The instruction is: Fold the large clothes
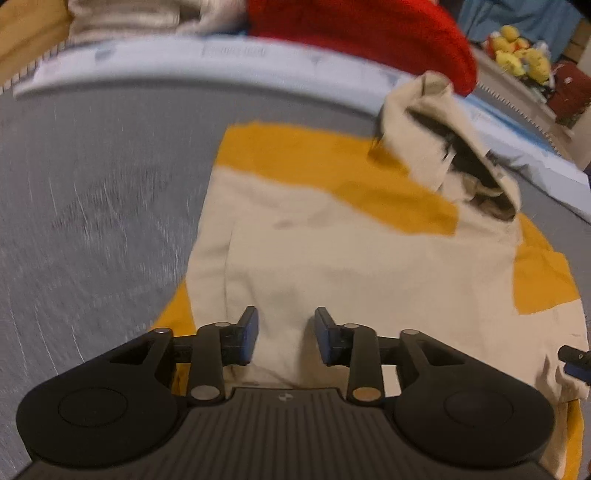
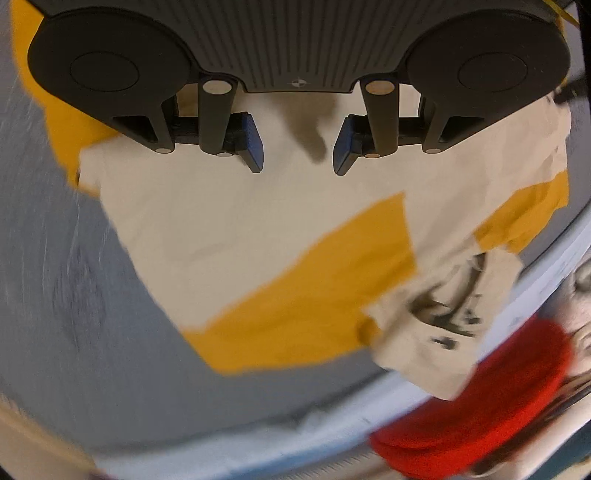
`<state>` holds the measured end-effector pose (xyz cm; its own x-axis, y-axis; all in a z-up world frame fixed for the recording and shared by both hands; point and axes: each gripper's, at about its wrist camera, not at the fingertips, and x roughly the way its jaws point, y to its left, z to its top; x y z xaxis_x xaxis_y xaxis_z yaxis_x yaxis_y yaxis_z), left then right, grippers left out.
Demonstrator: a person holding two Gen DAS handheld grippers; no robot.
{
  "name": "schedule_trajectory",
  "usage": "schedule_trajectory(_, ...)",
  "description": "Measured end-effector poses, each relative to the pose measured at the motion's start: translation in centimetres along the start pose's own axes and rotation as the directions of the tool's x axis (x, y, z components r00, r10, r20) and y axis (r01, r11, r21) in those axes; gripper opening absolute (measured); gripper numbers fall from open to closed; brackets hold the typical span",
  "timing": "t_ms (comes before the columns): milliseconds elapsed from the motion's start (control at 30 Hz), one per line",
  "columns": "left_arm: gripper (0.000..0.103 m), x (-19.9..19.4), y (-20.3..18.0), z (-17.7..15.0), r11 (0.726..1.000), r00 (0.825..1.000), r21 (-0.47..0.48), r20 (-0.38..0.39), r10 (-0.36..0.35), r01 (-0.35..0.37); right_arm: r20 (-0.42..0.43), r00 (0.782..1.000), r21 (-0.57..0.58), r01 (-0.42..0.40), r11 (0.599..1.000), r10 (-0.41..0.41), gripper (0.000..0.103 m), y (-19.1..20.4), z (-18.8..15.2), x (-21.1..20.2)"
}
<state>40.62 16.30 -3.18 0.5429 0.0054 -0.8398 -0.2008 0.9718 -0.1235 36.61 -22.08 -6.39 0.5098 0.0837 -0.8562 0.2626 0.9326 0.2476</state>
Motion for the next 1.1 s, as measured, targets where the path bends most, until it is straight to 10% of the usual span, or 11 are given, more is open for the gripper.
schedule_trajectory(567, 0.084, -6.2, -7.6, -1.4, 0.984, 0.959, 0.173, 0.267, -0.094, 0.048, 0.113, 0.993, -0.130, -0.009, 0.992, 0.023, 0.049, 0.2, -0.8, -6.3)
schedule_trajectory(933, 0.084, -8.6, -11.1, -2.8, 0.968, 0.885, 0.249, 0.457, -0.086, -0.035, 0.259, 0.966, -0.133, 0.026, 0.991, 0.009, 0.049, -2.0, 0.9, -9.3)
schedule_trajectory(1100, 0.084, -8.1, -11.4, -2.7, 0.967, 0.896, 0.254, 0.434, -0.099, -0.016, 0.320, 0.947, -0.129, 0.062, 0.990, -0.018, 0.049, -3.5, 2.1, -9.9)
